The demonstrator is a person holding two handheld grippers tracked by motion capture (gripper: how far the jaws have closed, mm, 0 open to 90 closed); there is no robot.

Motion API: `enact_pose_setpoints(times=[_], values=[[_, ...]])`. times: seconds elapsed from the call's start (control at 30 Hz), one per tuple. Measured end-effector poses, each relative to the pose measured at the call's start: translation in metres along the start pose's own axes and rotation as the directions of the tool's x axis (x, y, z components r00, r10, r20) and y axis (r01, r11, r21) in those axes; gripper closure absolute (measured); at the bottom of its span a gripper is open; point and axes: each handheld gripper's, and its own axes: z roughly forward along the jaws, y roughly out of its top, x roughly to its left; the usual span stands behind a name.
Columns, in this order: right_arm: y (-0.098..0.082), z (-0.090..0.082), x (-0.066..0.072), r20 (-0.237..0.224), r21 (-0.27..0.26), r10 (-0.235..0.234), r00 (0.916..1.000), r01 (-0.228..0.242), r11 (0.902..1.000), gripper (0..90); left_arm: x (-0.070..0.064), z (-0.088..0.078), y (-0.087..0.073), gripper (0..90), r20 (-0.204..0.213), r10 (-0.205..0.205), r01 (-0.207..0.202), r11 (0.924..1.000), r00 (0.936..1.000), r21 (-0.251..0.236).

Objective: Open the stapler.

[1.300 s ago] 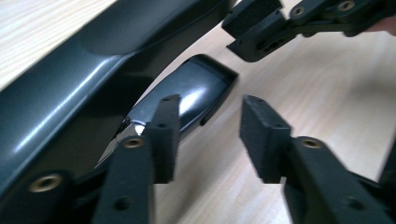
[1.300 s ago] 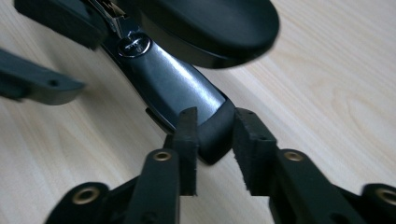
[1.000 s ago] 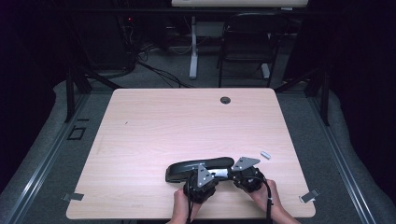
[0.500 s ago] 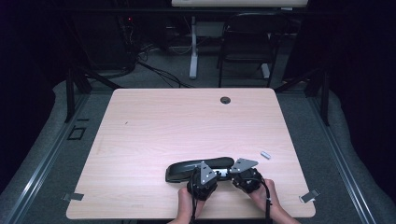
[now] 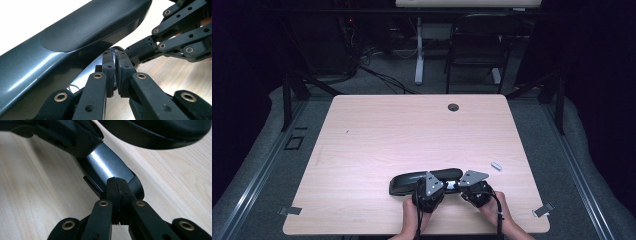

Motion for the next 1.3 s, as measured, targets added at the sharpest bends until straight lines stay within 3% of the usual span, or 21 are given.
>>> enact_pose_setpoints(times=[0.13, 0.47, 1.3], values=[[-0.0007, 0.0001, -0.0032, -0.017, -0.004, 0.009, 0.9998, -0.009, 1.0000, 90.0, 0.0019, -0.0002, 0.0013, 87.6, 0.004, -0.003, 0.003, 1.0000, 1.0000, -0.007], [-0.0026, 0.0013, -0.0022, -0.008, -0.027, 0.023, 0.9997, -0.023, 0.9994, 90.0, 0.0024, 0.0027, 0.0035, 89.1, 0.031, -0.008, 0.009, 0.9999, 0.9995, -0.007], [-0.0016, 0.0017, -0.0006, 0.005, -0.022, 0.038, 0.9993, -0.037, 0.9991, 90.0, 0.0040, 0.0071, 0.0090, 90.0, 0.029, -0.013, 0.013, 0.9998, 0.9995, -0.013]])
